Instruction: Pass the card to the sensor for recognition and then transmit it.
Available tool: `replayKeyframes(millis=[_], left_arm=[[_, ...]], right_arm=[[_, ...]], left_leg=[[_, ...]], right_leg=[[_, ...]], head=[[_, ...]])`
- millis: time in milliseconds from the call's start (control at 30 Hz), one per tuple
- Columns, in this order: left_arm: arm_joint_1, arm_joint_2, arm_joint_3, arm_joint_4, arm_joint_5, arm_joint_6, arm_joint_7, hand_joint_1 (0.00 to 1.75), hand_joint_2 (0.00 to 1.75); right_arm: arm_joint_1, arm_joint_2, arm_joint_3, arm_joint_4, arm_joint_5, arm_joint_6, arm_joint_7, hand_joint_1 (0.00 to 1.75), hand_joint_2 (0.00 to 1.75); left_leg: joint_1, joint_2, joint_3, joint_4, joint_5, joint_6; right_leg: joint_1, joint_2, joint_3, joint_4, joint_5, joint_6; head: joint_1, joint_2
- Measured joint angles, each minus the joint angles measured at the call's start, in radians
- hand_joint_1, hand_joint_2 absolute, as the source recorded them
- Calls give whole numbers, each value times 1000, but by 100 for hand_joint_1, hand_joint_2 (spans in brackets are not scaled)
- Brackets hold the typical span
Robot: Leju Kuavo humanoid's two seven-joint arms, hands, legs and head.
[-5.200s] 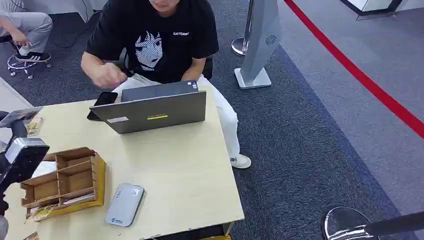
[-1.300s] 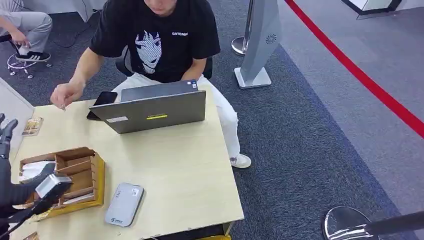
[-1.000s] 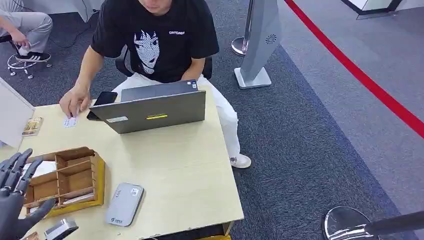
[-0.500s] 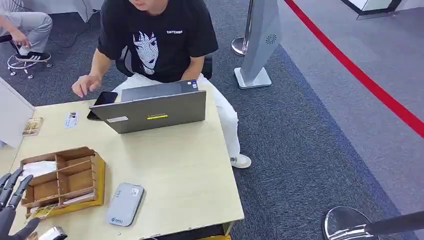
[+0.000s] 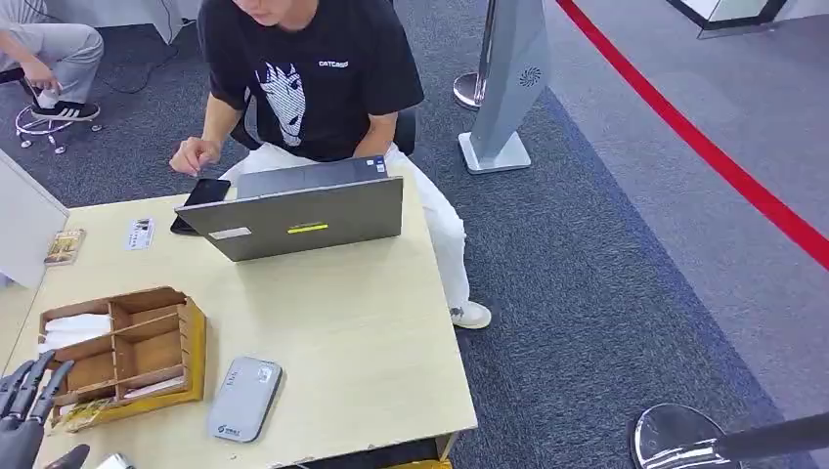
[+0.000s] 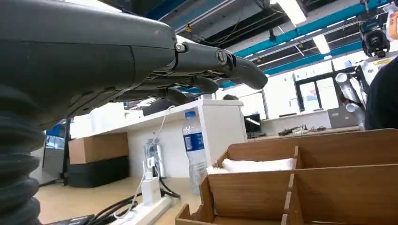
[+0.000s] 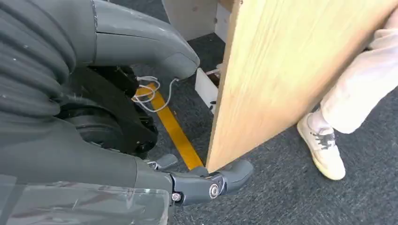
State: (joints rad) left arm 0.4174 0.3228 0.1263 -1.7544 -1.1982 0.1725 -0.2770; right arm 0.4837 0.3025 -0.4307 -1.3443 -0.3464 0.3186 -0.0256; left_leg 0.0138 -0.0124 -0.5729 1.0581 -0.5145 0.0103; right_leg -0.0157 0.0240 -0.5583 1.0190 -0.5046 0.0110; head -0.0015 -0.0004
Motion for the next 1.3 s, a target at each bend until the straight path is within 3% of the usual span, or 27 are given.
replayKeyframes(millis=[233, 567, 967, 1300], left_arm=[[0, -10, 0, 23, -48, 16, 16, 0, 175], [-36, -10, 26, 82, -123, 90, 23, 0, 175], [-127, -7, 38, 161, -152, 88, 13, 0, 175], [-161, -6, -2, 226, -145, 90, 23, 0, 175]], right_arm=[[0, 0, 6, -2, -4, 2, -3, 0, 175], [1, 0, 14, -2, -6, 3, -6, 0, 175], [-6, 0, 14, 8, -3, 27, -6, 0, 175], [-11, 0, 15, 26, -24, 30, -8, 0, 175]], left_leg=[[0, 0, 0, 0, 0, 0], [0, 0, 0, 0, 0, 0], [0, 0, 0, 0, 0, 0], [0, 0, 0, 0, 0, 0]], right_leg=[[0, 0, 0, 0, 0, 0], [0, 0, 0, 0, 0, 0], [0, 0, 0, 0, 0, 0], [0, 0, 0, 0, 0, 0]], head=[[0, 0], [0, 0], [0, 0], [0, 0]])
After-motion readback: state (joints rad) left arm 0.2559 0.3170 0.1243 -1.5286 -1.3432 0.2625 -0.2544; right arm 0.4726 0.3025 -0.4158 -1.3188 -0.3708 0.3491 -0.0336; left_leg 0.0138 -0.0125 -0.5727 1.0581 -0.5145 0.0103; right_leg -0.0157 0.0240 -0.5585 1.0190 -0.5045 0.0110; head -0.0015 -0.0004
